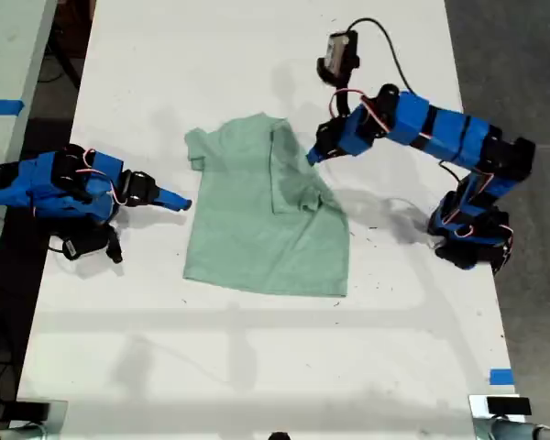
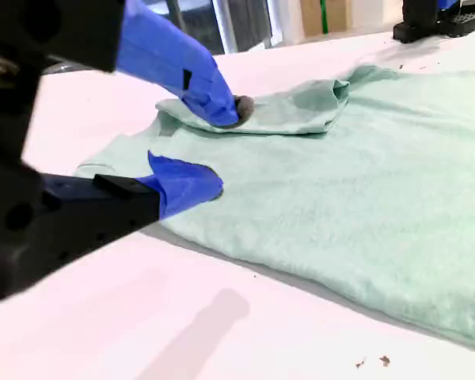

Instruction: Fold t shirt

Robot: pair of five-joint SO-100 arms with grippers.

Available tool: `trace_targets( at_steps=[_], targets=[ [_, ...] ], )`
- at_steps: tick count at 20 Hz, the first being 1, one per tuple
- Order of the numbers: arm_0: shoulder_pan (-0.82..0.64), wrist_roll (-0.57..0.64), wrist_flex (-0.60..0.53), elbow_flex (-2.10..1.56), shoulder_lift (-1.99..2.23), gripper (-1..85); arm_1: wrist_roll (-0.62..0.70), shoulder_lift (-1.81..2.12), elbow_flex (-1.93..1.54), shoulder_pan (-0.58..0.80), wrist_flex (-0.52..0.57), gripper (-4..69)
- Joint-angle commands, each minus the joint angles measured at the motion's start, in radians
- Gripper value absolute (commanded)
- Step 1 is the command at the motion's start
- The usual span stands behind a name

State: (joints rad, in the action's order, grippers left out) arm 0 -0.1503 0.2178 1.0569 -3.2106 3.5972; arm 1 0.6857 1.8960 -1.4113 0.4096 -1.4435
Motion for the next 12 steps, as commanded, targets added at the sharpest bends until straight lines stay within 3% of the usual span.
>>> trace_targets(
  at_steps=[1,5,8,9,11,12],
  targets=[
    [-0.003,-0.003,-0.023,0.000,0.006,11.0,-0.046,0.466,-0.365,-0.061,0.015,-0.6],
    [-0.003,-0.003,-0.023,0.000,0.006,11.0,-0.187,0.851,-0.950,-0.278,0.219,-0.6],
    [-0.003,-0.003,-0.023,0.000,0.006,11.0,-0.262,1.121,-1.307,-0.353,0.334,-0.6],
    [-0.003,-0.003,-0.023,0.000,0.006,11.0,-0.285,1.258,-1.408,-0.373,0.322,-0.6],
    [-0.003,-0.003,-0.023,0.000,0.006,11.0,-0.307,1.624,-1.608,-0.388,0.183,-0.5],
    [-0.003,-0.003,-0.023,0.000,0.006,11.0,-0.351,1.605,-1.621,-0.385,0.137,-0.5]
  ],
)
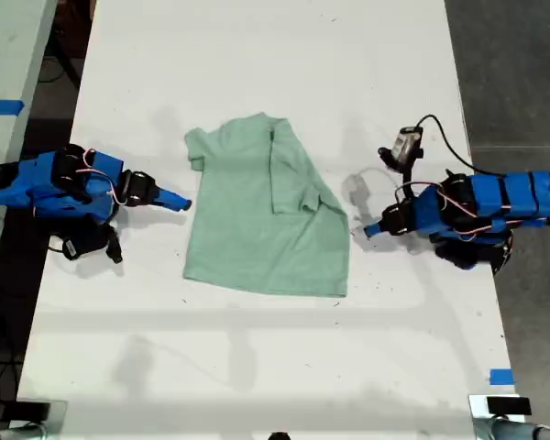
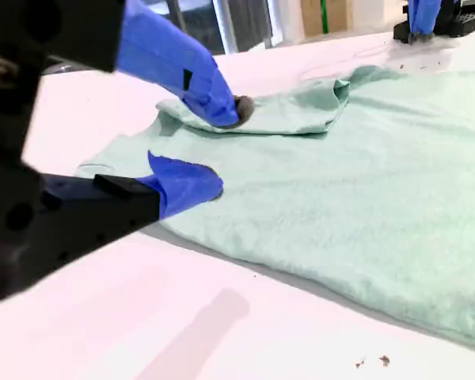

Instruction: Fold t shirt

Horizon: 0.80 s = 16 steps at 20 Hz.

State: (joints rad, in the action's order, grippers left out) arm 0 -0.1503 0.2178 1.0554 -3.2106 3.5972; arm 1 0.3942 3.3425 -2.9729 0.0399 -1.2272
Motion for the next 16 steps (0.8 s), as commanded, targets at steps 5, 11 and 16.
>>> trace_targets(
  at_steps=[5,11,16],
  targets=[
    [-0.003,-0.003,-0.021,0.000,0.006,11.0,-0.161,0.166,-0.141,0.018,-0.074,-0.5],
    [-0.005,-0.003,-0.021,0.000,0.006,11.0,-0.206,0.166,-0.140,0.032,-0.092,-0.5],
    [-0.005,-0.003,-0.021,0.000,0.006,11.0,-0.206,0.166,-0.140,0.032,-0.092,-0.5]
  ],
)
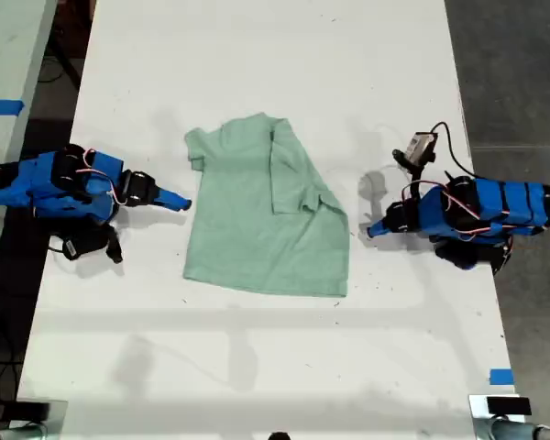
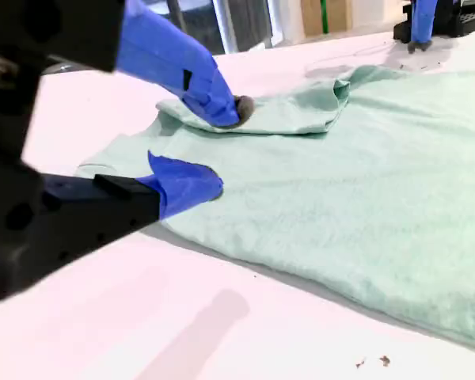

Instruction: Fold t shirt

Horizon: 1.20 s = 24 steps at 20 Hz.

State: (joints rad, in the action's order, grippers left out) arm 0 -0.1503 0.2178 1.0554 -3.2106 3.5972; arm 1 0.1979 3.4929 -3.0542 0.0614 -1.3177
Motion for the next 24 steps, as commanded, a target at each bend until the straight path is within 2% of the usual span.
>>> trace_targets(
  at_steps=[1,19,21,23,24],
  targets=[
    [-0.005,-0.003,-0.021,0.000,0.006,11.0,-0.009,0.015,-0.058,0.011,-0.002,-0.5],
    [-0.008,-0.005,-0.021,0.000,0.006,10.9,-0.006,0.015,-0.057,0.005,-0.002,-0.5],
    [-0.061,0.094,-0.028,0.011,0.006,11.9,-0.008,0.015,-0.057,0.006,-0.002,-0.5],
    [0.035,0.049,-0.112,0.060,0.006,11.3,-0.009,0.015,-0.057,0.005,-0.002,-0.5],
    [0.084,-0.084,-0.118,0.083,0.006,11.3,-0.009,0.015,-0.057,0.003,-0.002,-0.5]
  ],
)
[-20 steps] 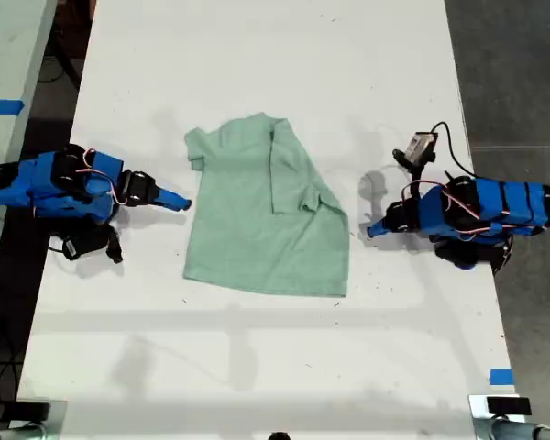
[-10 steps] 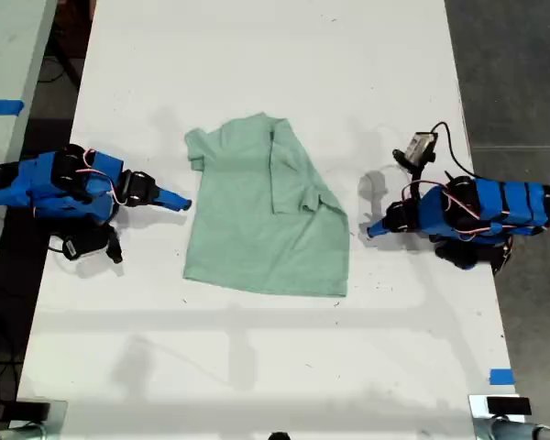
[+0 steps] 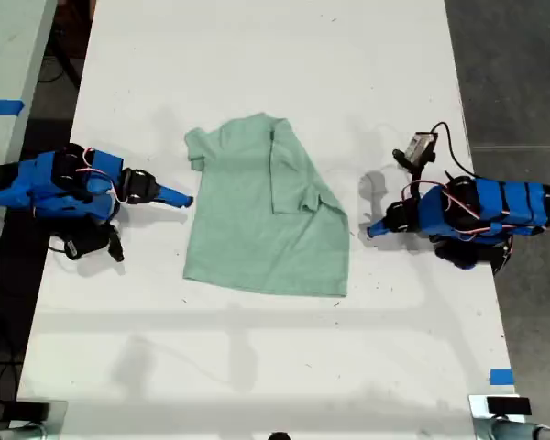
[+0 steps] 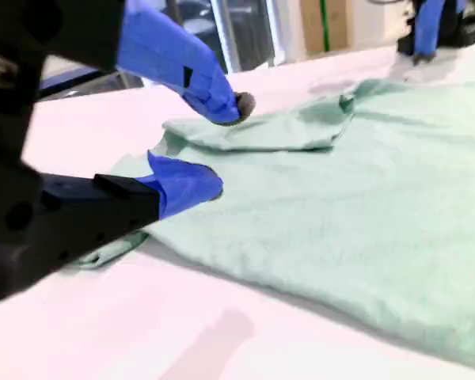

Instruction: Fold t shirt

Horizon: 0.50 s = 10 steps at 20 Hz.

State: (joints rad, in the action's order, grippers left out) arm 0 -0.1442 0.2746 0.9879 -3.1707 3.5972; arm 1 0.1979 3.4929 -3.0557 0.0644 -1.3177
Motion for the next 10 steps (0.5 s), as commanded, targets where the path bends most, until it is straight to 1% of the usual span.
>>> trace_targets(
  at_steps=[1,2,3,4,5,6,7,9,10],
  targets=[
    [0.117,-0.173,-0.044,0.054,0.006,11.1,-0.011,0.015,-0.055,0.000,-0.003,-0.5],
    [0.137,-0.244,-0.041,0.051,0.006,14.0,-0.011,0.015,-0.055,0.000,-0.003,-0.5],
    [0.138,-0.250,-0.054,0.034,0.008,20.6,-0.011,0.015,-0.055,0.000,-0.003,-0.5],
    [0.101,-0.184,-0.101,0.014,0.008,23.5,-0.011,0.015,-0.055,0.002,-0.003,-0.5],
    [0.067,-0.118,-0.133,0.008,0.008,17.4,-0.009,0.015,-0.055,0.003,-0.003,-0.5],
    [0.014,-0.127,-0.126,0.015,0.008,5.9,-0.009,0.015,-0.055,0.002,-0.003,-0.5],
    [-0.032,-0.156,-0.124,0.015,0.008,0.7,-0.009,0.015,-0.055,0.002,-0.003,-0.5],
    [-0.081,-0.144,-0.123,0.020,0.008,-0.1,-0.009,0.015,-0.055,0.002,-0.003,-0.5],
    [-0.074,-0.146,-0.124,0.018,0.008,-0.1,-0.009,0.015,-0.055,0.002,-0.003,-0.5]
  ],
)
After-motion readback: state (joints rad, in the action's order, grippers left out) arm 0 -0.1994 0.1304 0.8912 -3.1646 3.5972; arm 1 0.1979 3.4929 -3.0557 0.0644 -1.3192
